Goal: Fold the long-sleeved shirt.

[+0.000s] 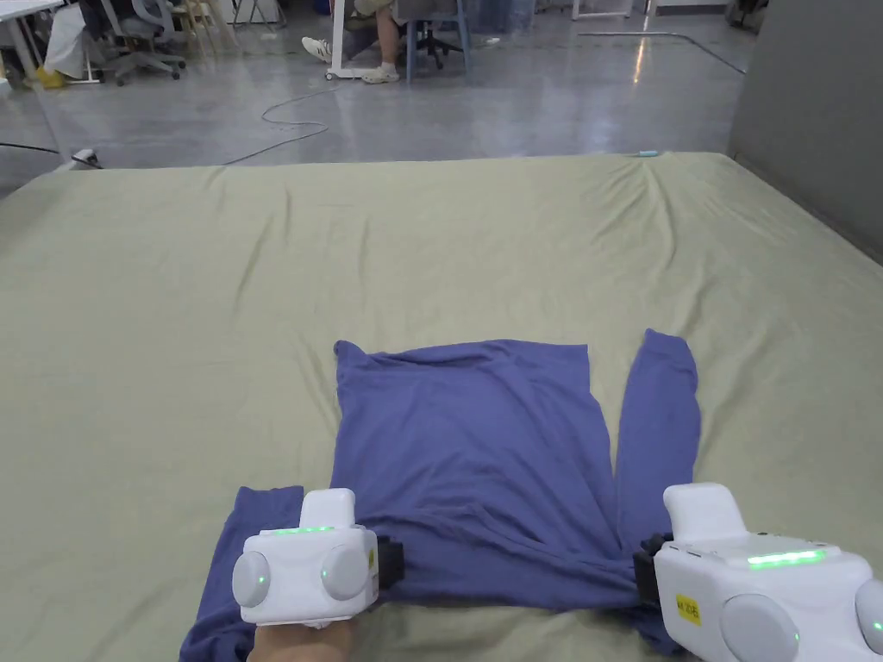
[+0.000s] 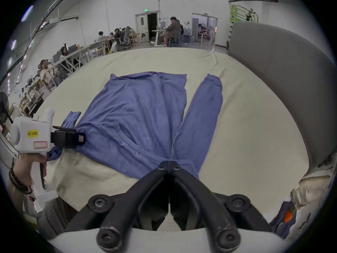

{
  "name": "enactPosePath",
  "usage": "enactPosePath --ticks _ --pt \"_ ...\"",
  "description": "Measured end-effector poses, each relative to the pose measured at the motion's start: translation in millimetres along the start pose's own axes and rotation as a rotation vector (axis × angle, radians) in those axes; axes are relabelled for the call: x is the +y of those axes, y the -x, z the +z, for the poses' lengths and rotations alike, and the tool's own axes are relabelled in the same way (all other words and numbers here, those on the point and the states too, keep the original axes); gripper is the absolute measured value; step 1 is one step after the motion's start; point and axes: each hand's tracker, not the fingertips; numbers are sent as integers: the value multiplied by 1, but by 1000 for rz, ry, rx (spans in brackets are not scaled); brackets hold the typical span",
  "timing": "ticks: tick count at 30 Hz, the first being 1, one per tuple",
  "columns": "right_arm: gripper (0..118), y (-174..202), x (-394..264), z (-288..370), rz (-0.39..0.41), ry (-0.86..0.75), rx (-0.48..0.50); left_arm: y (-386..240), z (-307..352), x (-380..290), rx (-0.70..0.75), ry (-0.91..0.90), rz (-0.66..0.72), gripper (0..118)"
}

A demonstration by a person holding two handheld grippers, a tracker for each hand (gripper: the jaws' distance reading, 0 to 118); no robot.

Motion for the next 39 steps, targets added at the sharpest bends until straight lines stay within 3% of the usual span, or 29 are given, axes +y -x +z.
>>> enactPosePath --ticks 1,4,11,14,15,19,24,25,27,28,29,30,31,33,35,39 --pt "0 4 12 -2 9 -2 -2 1 7 0 -25 -40 7 0" --pt "0 14 50 -21 32 -25 21 -1 16 -2 -40 -51 -44 0" --pt "0 83 195 -120 217 -58 168 11 32 -4 -119 -64 -19 0" --pt "71 122 256 -184 224 -18 215 13 32 -4 -152 -62 2 0" --pt "86 136 272 -205 246 10 220 14 31 -4 -158 -56 15 0" --pt "85 182 313 -278 343 93 226 22 24 -4 -184 -37 69 0" --pt "85 214 320 -337 288 161 255 35 14 -4 -224 -13 142 0" --pt "79 221 317 -344 303 184 261 38 12 -4 -233 -12 153 0" --pt "58 230 313 -357 352 259 214 41 8 -4 -240 0 180 0" --pt "55 234 306 -361 390 256 155 41 7 -5 -244 3 182 0" --pt "51 234 302 -359 414 209 160 39 6 -7 -243 3 174 0" --pt "32 233 301 -357 415 198 180 37 5 -8 -238 3 165 0" --pt "0 230 304 -356 421 209 186 37 5 -8 -236 4 161 0" --pt "0 227 305 -344 460 166 139 38 5 -6 -233 4 164 0" --pt "0 212 313 -326 362 153 197 42 8 -1 -235 6 196 0" --pt "0 166 351 -263 308 -8 186 65 34 38 -174 -122 151 0"
